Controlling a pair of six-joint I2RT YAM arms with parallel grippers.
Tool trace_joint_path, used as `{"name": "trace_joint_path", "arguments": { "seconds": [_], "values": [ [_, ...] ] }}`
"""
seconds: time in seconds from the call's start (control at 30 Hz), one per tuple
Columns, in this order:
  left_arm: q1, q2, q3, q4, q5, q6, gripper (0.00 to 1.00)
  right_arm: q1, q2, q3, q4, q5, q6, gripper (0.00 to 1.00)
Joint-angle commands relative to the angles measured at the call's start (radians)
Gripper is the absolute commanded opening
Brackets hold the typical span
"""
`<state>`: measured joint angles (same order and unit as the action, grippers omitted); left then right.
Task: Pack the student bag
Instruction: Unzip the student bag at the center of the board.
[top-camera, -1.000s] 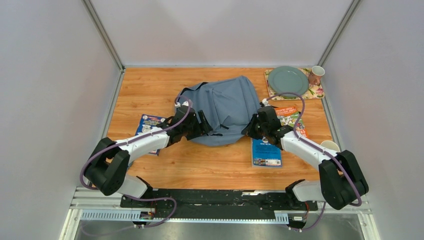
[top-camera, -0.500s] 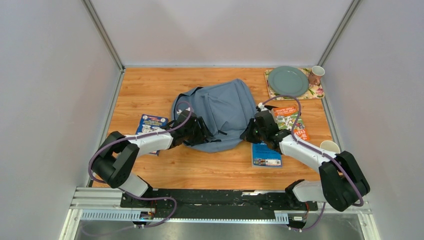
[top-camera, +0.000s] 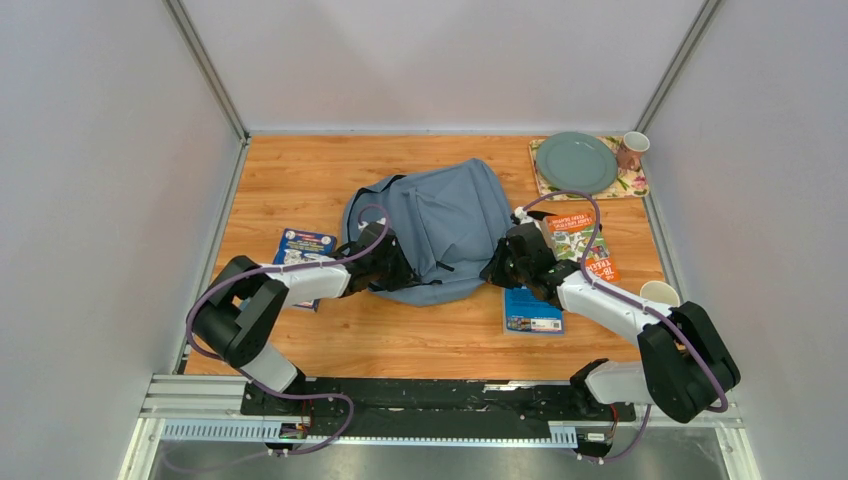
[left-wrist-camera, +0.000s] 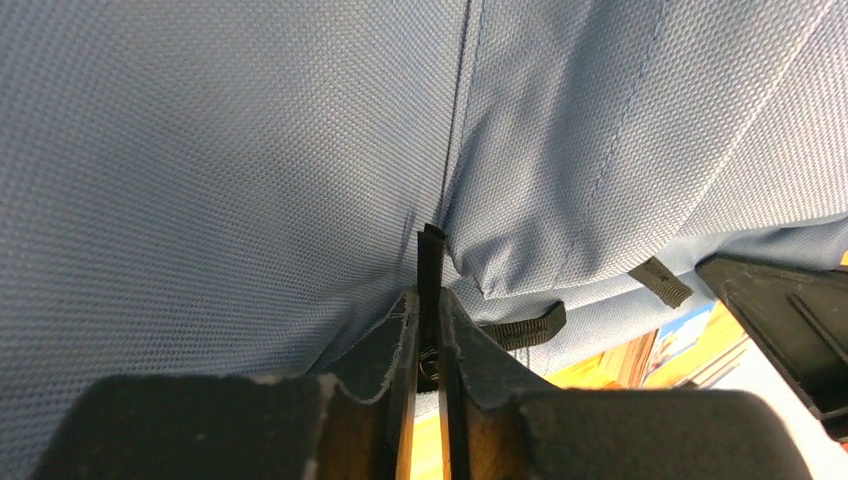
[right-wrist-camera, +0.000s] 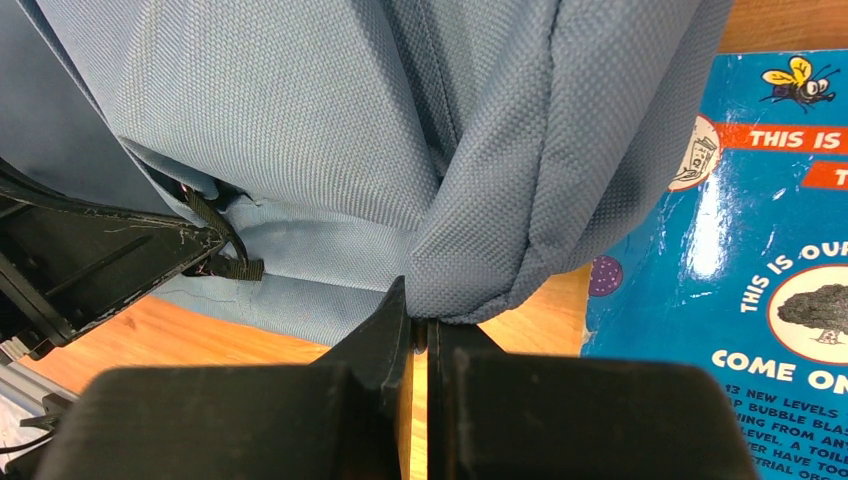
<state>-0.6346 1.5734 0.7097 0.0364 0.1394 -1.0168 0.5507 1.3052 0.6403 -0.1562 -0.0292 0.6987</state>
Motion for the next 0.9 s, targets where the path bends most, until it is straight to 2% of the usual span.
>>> {"name": "trace_joint_path", "arguments": {
  "seconds": [0.0,0.03,0.07,0.2,0.33,0.53,0.87],
  "values": [
    [-0.005,0.02,0.028,0.011,0.019,0.043,0.15,0.011,-0.029,0.012,0.006,0.028,-0.028,0.0],
    [-0.007,0.022,0.03,0.014,0.019,0.047,0.01,0.011,-0.029,0.015,0.001,0.028,-0.027,0.0],
    [-0.005,0.025,0.033,0.022,0.025,0.053,0.0,0.011,-0.03,0.015,-0.002,0.028,-0.025,0.0],
    [-0.005,0.001,0.014,0.052,0.025,0.072,0.0,0.009,-0.03,0.021,-0.008,0.028,-0.018,0.0],
    [-0.007,-0.1,-0.024,0.077,-0.029,0.141,0.0,-0.004,0.0,0.057,-0.042,0.063,-0.004,0.0],
    [-0.005,-0.205,-0.01,-0.007,-0.099,0.297,0.0,-0.07,0.074,0.125,-0.069,0.045,-0.01,0.0],
    [-0.005,-0.286,-0.09,0.017,-0.133,0.365,0.0,-0.107,0.1,0.209,-0.069,0.008,-0.051,0.0]
  ]
}}
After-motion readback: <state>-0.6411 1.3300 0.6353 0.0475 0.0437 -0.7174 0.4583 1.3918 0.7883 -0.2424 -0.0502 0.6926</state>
